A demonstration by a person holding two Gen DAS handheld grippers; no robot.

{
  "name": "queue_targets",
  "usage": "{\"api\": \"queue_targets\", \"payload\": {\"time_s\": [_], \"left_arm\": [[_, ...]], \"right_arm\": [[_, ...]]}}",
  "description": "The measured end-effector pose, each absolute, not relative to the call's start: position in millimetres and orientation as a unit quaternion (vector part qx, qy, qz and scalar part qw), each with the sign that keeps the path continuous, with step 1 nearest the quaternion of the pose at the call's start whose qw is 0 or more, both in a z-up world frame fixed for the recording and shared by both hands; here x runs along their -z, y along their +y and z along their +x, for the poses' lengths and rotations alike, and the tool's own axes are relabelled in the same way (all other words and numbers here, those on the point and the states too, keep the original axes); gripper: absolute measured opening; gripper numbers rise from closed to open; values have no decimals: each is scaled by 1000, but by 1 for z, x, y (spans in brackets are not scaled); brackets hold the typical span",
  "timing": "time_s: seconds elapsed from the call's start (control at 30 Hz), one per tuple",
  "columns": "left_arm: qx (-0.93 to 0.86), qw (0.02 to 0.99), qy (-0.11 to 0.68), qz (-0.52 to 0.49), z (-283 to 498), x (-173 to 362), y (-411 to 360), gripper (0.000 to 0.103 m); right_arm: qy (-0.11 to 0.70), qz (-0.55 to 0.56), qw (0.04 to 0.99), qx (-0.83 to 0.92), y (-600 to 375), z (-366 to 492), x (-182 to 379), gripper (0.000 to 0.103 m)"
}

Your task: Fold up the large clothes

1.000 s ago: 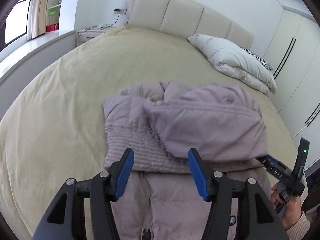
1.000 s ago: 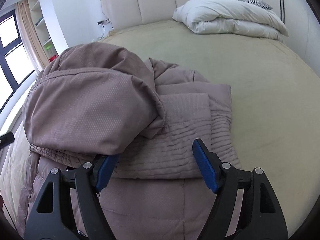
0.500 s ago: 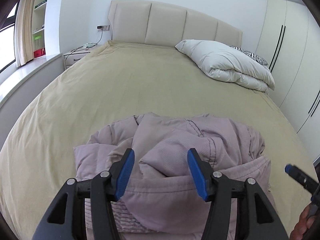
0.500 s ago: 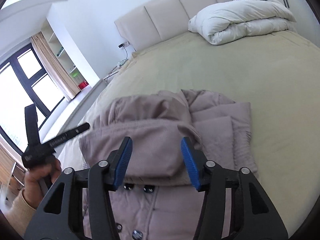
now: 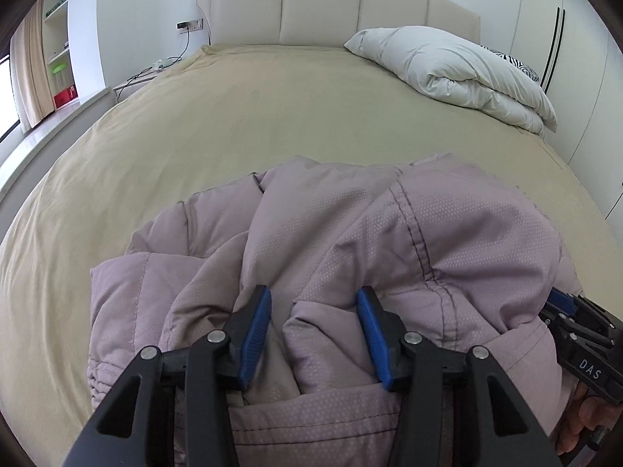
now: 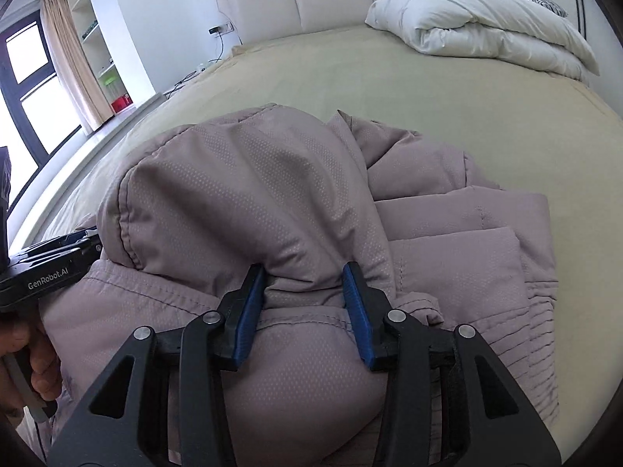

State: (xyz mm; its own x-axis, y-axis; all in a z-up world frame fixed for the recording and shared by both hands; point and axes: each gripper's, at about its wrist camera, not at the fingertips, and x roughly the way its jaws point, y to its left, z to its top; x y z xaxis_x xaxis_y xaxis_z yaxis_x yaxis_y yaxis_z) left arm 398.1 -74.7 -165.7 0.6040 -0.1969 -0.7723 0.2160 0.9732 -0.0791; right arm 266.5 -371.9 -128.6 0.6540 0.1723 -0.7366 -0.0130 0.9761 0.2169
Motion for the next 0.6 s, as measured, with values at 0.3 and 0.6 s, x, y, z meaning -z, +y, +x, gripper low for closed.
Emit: {"api": "queue_targets", "payload": {"time_s": [0.3, 0.6], "left_arm": [[119, 902, 413, 42, 410, 189, -83, 53], [122, 915, 382, -34, 375, 133, -52, 52]], "right_arm": [[402, 52, 913, -46, -361, 286, 158, 39], [344, 132, 927, -62, -376, 257, 81, 41]]}}
